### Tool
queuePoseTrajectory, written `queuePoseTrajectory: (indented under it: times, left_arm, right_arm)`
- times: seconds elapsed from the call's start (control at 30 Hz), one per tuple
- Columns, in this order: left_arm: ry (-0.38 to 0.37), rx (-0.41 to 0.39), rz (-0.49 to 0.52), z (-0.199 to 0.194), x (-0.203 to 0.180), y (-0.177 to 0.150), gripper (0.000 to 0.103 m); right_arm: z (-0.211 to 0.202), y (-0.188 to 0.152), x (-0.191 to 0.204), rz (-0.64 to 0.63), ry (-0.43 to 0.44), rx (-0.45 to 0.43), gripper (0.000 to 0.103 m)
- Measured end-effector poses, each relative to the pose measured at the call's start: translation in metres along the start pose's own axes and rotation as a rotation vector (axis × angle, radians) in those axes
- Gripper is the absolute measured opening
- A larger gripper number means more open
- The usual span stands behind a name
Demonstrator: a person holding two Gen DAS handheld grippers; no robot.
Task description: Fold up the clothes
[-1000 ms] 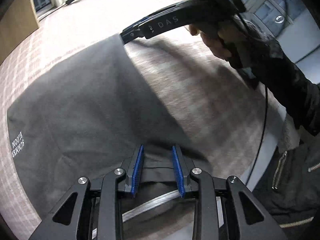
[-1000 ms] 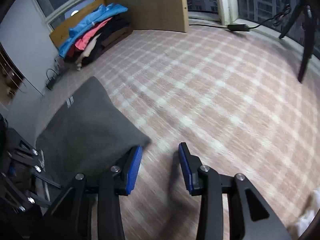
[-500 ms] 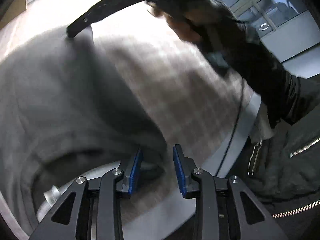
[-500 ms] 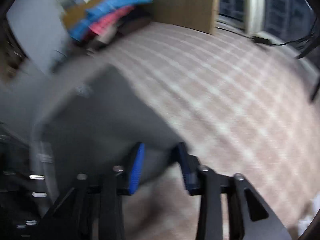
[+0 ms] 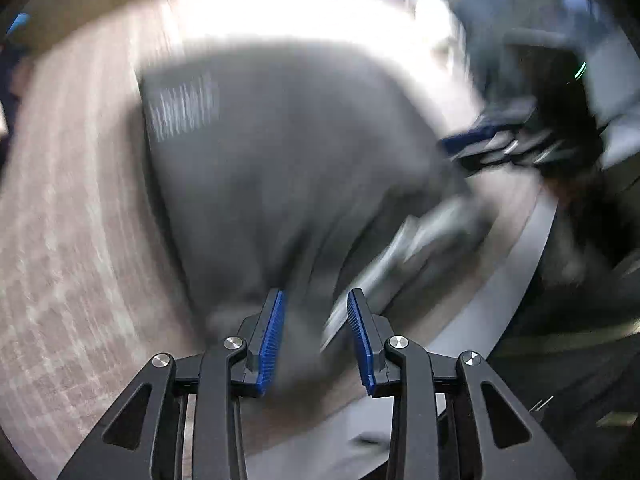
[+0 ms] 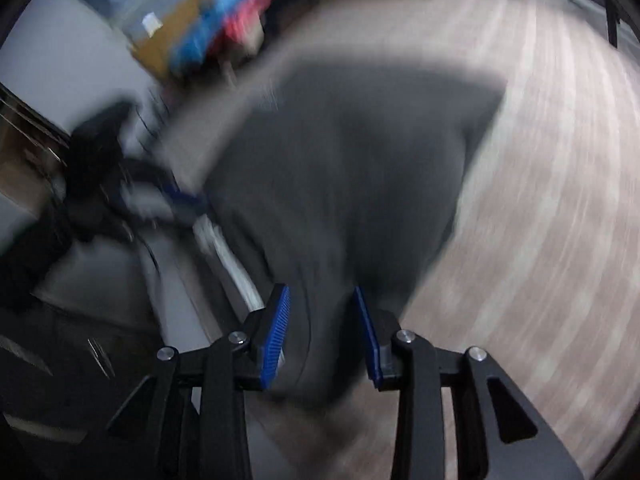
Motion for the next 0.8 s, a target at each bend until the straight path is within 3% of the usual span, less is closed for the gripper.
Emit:
queuePoseTrajectory:
  times: [0.07,0.13,0.23,0.33,0.47,0.6,0.8]
  left_arm:
    - [-0.025,0.001,0.016,-0.016,0.008,-0.002,0.030]
    - [-0.020,-0.045,-0.010,-0.037,0.025,0.009,0.032]
    - [0.031,-0.161,-0.025,-0.064,0.052,0.035,0.040]
    - [0.002,-0.192,-0.167,-0.059,0.085,0.052,0.042]
    - [-0.029,-0.158,-0.309,-0.041,0.107,0.057,0.042]
    - [-0.016,-0.160,-0.326,-0.025,0.102,0.055,0.042]
    - [0.009,-0.152,-0.356,-0.006,0.096,0.052,0.042]
  right_arm:
    - [-0.011,-0.013,0.004,0.048,-0.081,0.028,0.033]
    - [-0.032,-0.009,0.003,0.133,-0.098,-0.031,0.034]
    - [-0.053,0.009,-0.016,0.264,-0.209,-0.160,0.048]
    - [-0.053,0.026,-0.038,0.416,-0.225,-0.276,0.058]
    - [-0.017,0.022,-0.058,0.525,-0.268,-0.219,0.058]
    - [0.005,0.017,-0.055,0.532,-0.252,-0.183,0.059]
    - [0.007,0.022,-0.052,0.514,-0.228,-0.226,0.063]
Point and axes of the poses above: each gripper's, at about its wrist camera, not at the fingertips, and z roughly the way its jaws point, x to its left, y to its top, the point moved 9 cm from there along z, roughly the way its jaws point, and after that the axes turned 4 degrees about -y, right-handed, at the moved point
